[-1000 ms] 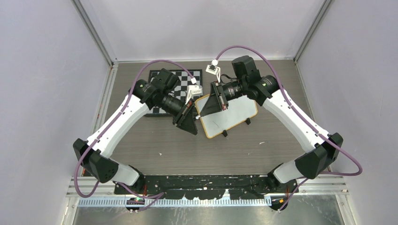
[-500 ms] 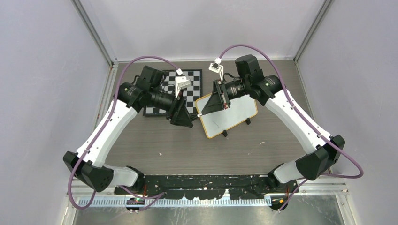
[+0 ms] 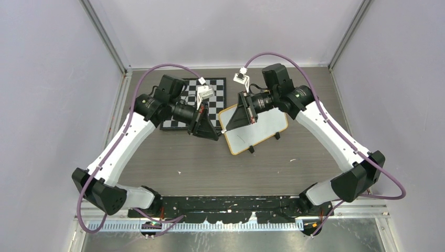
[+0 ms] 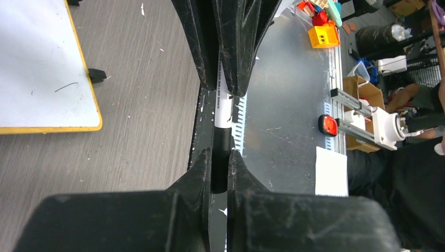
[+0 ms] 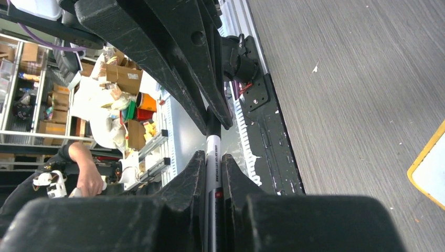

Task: Write a sentence on the whiteboard
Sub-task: Open the whiteboard marker at the center of the board, then place the pen cap at the center of the board.

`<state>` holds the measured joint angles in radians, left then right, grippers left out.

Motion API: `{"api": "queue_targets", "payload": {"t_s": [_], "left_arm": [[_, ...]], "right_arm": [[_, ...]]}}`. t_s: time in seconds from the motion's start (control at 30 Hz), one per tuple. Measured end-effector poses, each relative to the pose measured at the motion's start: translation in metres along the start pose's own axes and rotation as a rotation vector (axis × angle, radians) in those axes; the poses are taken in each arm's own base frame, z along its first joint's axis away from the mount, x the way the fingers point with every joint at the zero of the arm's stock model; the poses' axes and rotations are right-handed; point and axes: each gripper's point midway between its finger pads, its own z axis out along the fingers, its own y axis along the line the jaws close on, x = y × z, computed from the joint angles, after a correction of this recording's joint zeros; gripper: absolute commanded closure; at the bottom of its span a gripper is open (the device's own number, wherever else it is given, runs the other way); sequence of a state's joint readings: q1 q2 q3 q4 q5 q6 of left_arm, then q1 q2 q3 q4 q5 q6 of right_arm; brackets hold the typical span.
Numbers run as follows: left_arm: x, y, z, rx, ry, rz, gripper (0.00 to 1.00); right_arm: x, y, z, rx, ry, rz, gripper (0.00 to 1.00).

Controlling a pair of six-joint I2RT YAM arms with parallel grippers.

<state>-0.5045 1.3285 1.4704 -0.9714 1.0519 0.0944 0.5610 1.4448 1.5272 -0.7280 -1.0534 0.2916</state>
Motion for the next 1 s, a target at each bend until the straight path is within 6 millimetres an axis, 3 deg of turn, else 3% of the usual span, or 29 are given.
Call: {"api": "queue_targets", "payload": {"t_s": [0.23, 0.47, 0.6, 0.73, 0.9, 1.0], "left_arm": [[0.003, 0.013, -0.002, 0.01, -0.022, 0.036, 1.0], [0.034, 0.048, -0.026, -0.072, 0.035, -0.076, 1.0], [0.052, 0.07, -0.041, -0.157, 0.048, -0.111, 1.0], [0.089, 0.113, -0.061, -0.352, 0.112, -0.172, 1.0], [0.142, 0.153, -0.081, -0.546, 0.268, -0.204, 1.0], [0.161, 0.17, -0.093, -0.63, 0.334, -0.224, 1.0]], "right_arm": [[-0.004, -0.013, -0.009, 0.025, -0.025, 0.03, 1.0], [-0.027, -0.035, -0.057, 0.124, -0.158, 0.039, 1.0], [-0.027, -0.056, -0.071, 0.266, -0.175, 0.039, 1.0], [-0.016, -0.086, -0.091, 0.481, -0.15, 0.041, 1.0], [0.005, -0.117, -0.129, 0.756, -0.099, 0.057, 1.0], [0.017, -0.129, -0.154, 0.91, -0.069, 0.087, 1.0]]}}
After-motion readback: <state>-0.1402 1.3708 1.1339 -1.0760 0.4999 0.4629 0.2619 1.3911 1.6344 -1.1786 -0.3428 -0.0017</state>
